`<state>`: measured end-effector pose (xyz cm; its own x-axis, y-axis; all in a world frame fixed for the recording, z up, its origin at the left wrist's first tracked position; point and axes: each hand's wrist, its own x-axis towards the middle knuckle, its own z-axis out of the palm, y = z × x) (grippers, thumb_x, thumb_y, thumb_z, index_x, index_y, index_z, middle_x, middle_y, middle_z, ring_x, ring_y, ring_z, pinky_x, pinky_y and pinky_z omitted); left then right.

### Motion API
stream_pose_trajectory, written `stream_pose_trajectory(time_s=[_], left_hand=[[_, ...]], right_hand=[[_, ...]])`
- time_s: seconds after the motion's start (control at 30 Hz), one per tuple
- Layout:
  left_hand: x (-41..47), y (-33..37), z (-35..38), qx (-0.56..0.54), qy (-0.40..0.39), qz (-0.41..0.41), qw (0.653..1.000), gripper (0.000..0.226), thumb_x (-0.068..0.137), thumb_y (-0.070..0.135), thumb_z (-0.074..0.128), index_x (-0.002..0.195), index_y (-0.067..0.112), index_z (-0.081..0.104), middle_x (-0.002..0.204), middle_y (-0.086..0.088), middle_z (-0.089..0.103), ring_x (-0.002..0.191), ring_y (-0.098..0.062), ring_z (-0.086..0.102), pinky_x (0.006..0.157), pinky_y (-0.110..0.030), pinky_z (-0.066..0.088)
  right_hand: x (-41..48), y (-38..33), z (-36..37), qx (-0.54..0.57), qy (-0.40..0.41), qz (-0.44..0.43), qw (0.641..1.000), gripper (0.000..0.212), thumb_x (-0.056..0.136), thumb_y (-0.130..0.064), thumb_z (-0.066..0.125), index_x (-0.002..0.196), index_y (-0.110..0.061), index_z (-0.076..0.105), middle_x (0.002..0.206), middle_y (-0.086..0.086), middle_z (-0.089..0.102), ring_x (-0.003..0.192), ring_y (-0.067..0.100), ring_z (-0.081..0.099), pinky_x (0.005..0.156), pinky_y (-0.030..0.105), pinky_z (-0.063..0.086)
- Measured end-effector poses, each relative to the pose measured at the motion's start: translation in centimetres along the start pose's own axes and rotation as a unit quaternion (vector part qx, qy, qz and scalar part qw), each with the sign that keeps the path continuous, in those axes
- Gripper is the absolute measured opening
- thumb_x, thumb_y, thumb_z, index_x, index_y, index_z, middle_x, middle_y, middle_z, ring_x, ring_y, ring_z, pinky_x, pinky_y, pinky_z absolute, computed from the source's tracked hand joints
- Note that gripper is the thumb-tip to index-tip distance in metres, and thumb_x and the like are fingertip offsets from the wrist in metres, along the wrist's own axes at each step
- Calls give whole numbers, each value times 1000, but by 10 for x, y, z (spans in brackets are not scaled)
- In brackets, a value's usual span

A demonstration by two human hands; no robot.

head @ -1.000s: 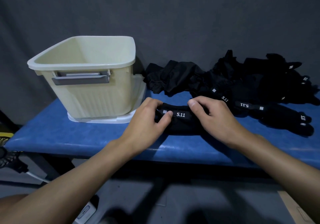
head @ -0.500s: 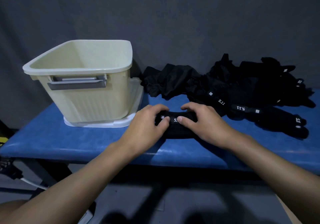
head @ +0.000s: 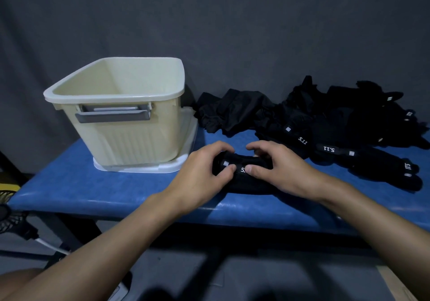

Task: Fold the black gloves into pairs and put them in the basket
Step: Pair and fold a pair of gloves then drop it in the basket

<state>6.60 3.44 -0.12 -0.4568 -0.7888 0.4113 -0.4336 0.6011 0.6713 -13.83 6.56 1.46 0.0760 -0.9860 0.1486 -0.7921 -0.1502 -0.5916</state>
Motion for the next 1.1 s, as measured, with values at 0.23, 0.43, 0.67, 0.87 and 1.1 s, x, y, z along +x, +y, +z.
stream_pose_trajectory(time_s=[0.23,0.43,0.67,0.87,1.1], left_hand=[[1,-2,-2,-36,6,35,999,25,84,20,70,108,27,66,103,14,62,100,-9,61,90,-36,52],[1,7,-6,-98,20,58,993,29,78,18,73,103,33,67,107,8,63,103,-20,63,91,-44,52],[1,24,-17,-101,7,108,989,33,79,9,76,111,14,70,115,3,62,113,-23,60,91,-44,52],[7,49,-37,-82,65,162,981,40,78,11,79,115,12,66,119,0,61,114,-18,59,93,-39,51],[15,87,-73,-131,161,129,970,54,80,26,76,128,22,51,124,7,60,119,-10,59,103,-34,49]], right_hand=[[-1,-4,-6,66,-40,-13,997,53,83,-30,76,132,-30,55,114,-1,65,108,9,62,104,30,45],[-9,-11,-13,158,-39,-28,986,50,80,-9,78,118,-31,55,99,5,58,87,6,59,83,14,48],[-18,-20,-29,211,-88,-30,973,68,79,-9,77,138,-27,49,118,19,64,109,20,64,99,39,49],[-33,-39,-51,226,16,-71,972,63,79,3,75,131,-28,56,107,-11,69,107,1,61,94,18,46],[-35,-77,-74,333,122,-119,927,61,80,5,73,131,-23,54,117,8,69,110,17,66,96,32,53]])
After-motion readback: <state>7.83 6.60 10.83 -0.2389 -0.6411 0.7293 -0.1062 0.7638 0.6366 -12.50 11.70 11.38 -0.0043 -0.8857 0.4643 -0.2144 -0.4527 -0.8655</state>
